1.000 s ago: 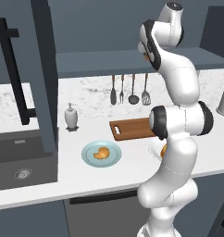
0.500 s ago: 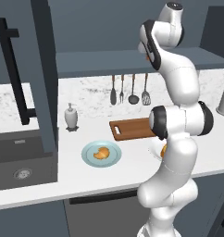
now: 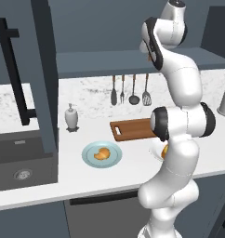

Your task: From the different types of pastries on the counter, select a croissant and place it on the cutting board. Then retrieve a jar of jam from the cabinet and place it alongside the croissant on the cutting board.

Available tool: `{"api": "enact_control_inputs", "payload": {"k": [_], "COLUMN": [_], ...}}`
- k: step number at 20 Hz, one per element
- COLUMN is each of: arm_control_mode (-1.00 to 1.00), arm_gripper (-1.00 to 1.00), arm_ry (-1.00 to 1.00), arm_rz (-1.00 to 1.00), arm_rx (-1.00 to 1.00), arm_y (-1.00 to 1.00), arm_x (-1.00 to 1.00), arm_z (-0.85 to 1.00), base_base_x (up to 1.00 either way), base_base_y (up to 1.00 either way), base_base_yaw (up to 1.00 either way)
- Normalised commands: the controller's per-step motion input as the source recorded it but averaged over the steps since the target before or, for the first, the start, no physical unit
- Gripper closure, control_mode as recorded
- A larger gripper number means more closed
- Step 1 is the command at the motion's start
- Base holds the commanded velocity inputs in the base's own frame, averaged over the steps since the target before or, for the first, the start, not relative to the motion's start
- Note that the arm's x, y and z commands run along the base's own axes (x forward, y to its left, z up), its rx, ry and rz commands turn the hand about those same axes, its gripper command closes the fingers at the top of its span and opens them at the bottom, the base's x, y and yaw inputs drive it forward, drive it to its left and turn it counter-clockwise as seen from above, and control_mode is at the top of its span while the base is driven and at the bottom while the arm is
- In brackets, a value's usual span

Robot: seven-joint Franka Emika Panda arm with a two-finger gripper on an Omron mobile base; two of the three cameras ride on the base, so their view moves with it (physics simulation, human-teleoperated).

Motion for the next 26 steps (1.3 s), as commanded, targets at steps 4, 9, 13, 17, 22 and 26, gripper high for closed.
{"api": "enact_control_inputs", "payload": {"k": [4,9,13,17,22,26], "arm_control_mode": [-1.00,-1.00,-1.00,-1.00,-1.00,-1.00], "arm_gripper": [1.00,1.00,1.00,1.00,1.00,1.00], "arm_ry": [0.00,0.06,0.07,0.02,0.01,0.00], "arm_rz": [0.00,0.00,0.00,0.00,0.00,0.00], "arm_rx": [0.00,0.00,0.00,0.00,0.00,0.00], "arm_y": [0.00,0.00,0.00,0.00,0.00,0.03], "arm_x": [-0.44,-0.47,-0.44,-0.62,-0.73,-0.81], "arm_z": [0.18,0.00,0.00,0.00,0.00,0.00], "base_base_x": [0.00,0.00,0.00,0.00,0.00,0.00], "base_base_y": [0.00,0.00,0.00,0.00,0.00,0.00], "base_base_yaw": [0.00,0.00,0.00,0.00,0.00,0.00]}}
